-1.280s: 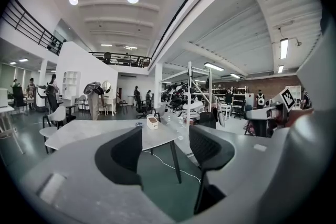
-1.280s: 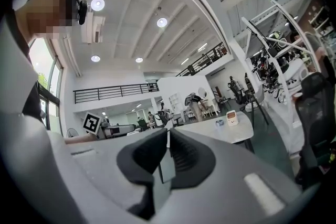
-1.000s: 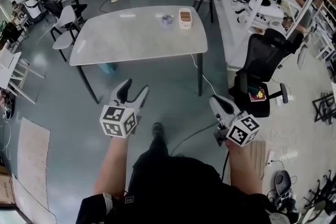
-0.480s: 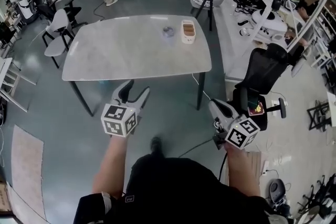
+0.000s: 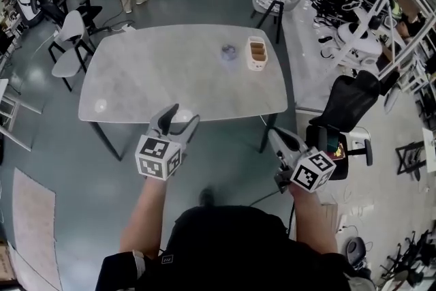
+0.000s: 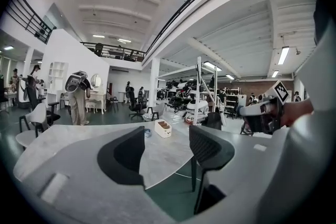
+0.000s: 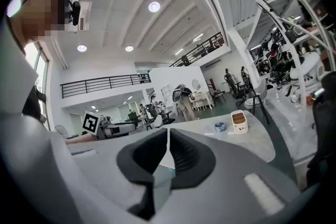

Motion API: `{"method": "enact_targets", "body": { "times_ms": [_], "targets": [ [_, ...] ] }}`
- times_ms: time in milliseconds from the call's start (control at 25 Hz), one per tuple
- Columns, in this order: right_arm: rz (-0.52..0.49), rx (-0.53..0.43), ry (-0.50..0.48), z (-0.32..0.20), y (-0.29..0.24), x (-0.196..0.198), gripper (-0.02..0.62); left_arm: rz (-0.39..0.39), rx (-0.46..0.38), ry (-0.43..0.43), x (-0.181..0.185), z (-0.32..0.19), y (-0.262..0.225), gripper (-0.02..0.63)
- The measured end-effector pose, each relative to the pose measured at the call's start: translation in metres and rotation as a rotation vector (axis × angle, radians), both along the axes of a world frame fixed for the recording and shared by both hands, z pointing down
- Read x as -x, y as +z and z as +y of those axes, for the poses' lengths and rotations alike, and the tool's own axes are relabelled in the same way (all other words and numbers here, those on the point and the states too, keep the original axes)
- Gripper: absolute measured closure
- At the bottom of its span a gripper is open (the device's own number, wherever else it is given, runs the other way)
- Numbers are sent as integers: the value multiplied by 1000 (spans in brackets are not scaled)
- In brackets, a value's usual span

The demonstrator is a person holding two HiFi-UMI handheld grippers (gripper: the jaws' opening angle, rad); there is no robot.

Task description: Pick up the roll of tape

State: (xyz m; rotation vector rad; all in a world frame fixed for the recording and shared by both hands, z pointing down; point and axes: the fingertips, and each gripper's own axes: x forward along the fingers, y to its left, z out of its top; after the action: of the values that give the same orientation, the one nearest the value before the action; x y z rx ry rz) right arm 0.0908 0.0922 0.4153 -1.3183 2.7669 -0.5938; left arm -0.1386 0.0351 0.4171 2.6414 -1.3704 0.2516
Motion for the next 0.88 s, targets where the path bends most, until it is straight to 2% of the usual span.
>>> {"method": "enact_targets", "body": {
  "times_ms": [280,520,880],
  "targets": [
    [-19,30,-7,-40,6,39,580,-14,17,8,31,-44,2,333],
    [-27,39,3,-63,12,48,580,-15,48,13,42,-62,12,341],
    [-39,45,-38,-115,20,53,580,-30,57,-22,50,-104,17,353]
  ]
}}
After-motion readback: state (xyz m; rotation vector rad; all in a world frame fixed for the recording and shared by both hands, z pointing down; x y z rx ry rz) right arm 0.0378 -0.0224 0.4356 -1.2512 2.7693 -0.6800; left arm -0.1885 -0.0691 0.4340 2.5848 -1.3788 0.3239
